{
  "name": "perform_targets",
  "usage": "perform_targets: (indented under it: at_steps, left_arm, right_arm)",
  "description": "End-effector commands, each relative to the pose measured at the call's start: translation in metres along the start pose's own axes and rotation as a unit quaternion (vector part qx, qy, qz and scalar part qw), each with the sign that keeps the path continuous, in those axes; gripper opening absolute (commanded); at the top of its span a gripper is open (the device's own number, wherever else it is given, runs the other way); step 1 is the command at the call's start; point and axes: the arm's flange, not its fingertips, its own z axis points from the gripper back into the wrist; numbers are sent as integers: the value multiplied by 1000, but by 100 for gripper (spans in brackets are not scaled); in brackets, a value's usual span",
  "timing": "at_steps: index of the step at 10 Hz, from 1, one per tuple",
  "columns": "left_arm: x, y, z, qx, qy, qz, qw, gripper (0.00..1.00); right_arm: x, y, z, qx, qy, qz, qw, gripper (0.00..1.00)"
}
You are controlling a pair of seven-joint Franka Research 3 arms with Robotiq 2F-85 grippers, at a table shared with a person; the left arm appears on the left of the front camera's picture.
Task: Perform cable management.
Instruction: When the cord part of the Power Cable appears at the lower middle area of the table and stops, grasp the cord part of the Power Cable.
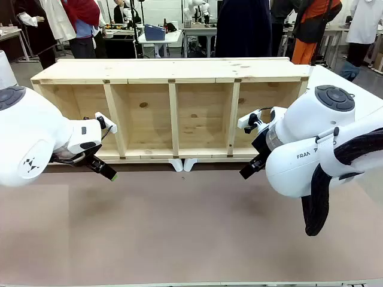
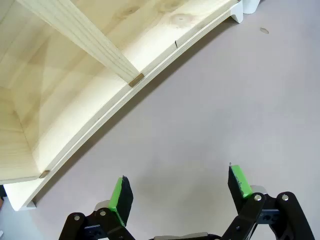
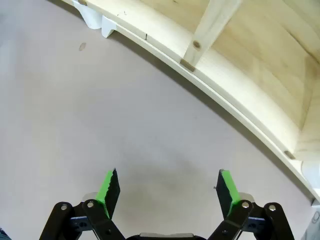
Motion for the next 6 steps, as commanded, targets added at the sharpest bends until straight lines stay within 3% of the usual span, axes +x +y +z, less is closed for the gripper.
perform_targets:
  at_steps: [1,6]
  left_arm:
    - [0,0,0,0,0,0,1000,100]
    - [0,0,0,0,0,0,1000,100]
  right_arm:
    - [0,0,0,0,0,0,1000,100]
    - [0,0,0,0,0,0,1000,100]
